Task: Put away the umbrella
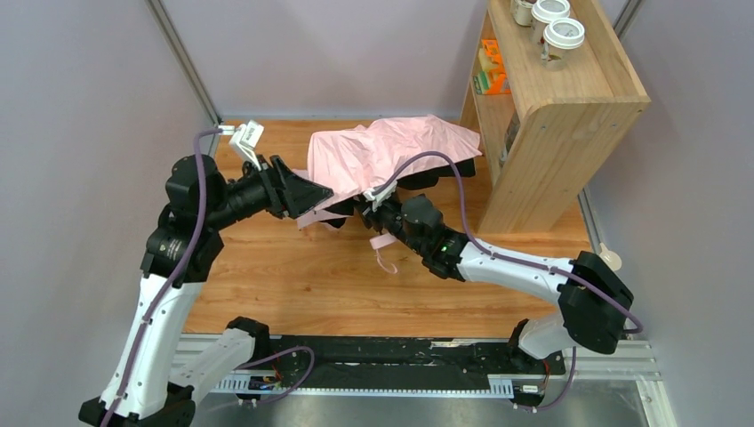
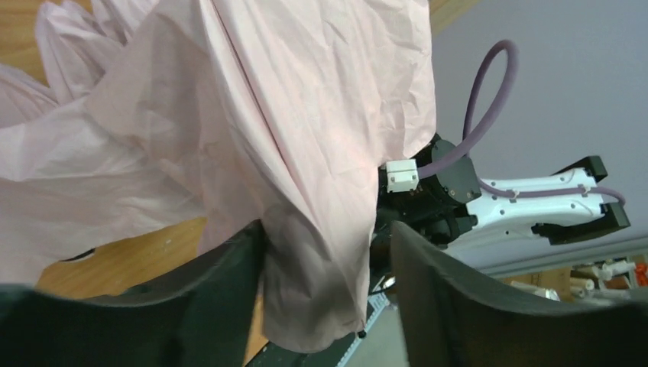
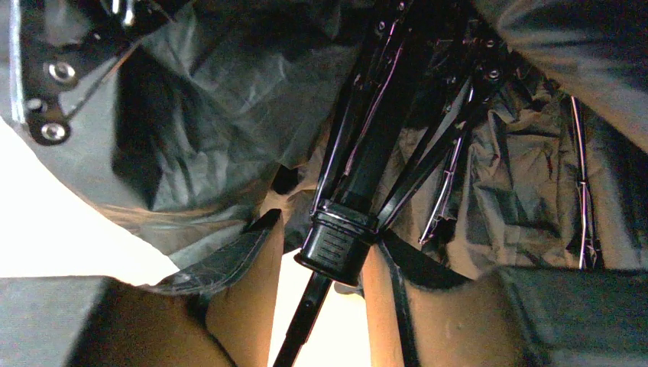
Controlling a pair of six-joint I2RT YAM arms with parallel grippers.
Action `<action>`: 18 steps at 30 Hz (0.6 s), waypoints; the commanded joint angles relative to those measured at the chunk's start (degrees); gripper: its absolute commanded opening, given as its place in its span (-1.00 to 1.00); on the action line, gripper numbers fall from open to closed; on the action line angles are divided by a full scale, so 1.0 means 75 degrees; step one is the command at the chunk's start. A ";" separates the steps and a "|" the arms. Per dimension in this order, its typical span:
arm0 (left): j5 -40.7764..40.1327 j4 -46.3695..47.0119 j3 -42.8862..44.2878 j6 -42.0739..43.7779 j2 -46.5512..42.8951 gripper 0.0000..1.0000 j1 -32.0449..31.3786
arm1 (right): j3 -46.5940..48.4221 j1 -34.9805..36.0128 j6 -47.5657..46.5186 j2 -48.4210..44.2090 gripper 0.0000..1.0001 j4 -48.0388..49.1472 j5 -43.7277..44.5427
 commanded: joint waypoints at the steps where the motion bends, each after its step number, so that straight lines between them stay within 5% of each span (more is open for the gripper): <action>1: -0.0702 -0.0197 0.0256 0.0738 0.0367 0.20 -0.0458 | 0.0484 0.0091 -0.0192 -0.0093 -1.00 0.0631 0.0495; 3: -0.1403 -0.0701 0.0174 0.1020 0.0205 -0.25 -0.0446 | 0.0251 -0.0049 0.0135 -0.0314 -1.00 0.0865 0.0018; 4: -0.1928 -0.0900 -0.0105 0.1043 0.0087 -0.70 -0.0446 | 0.0098 -0.0166 0.0369 -0.0431 -1.00 0.1017 -0.0449; 6: -0.2248 -0.0692 -0.0911 0.0823 -0.0404 -1.00 -0.0446 | -0.0055 -0.0307 0.0978 -0.0619 -1.00 0.1182 -0.0851; 11: -0.2495 -0.0175 -0.2508 0.0306 -0.1225 -1.00 -0.0446 | -0.0874 -0.1174 0.4127 -0.0866 -1.00 0.3006 -0.2947; 18: -0.2917 0.0142 -0.3003 0.0633 -0.0268 -1.00 -0.0400 | -0.1029 -0.1175 0.5809 -0.0258 -1.00 0.5412 -0.5103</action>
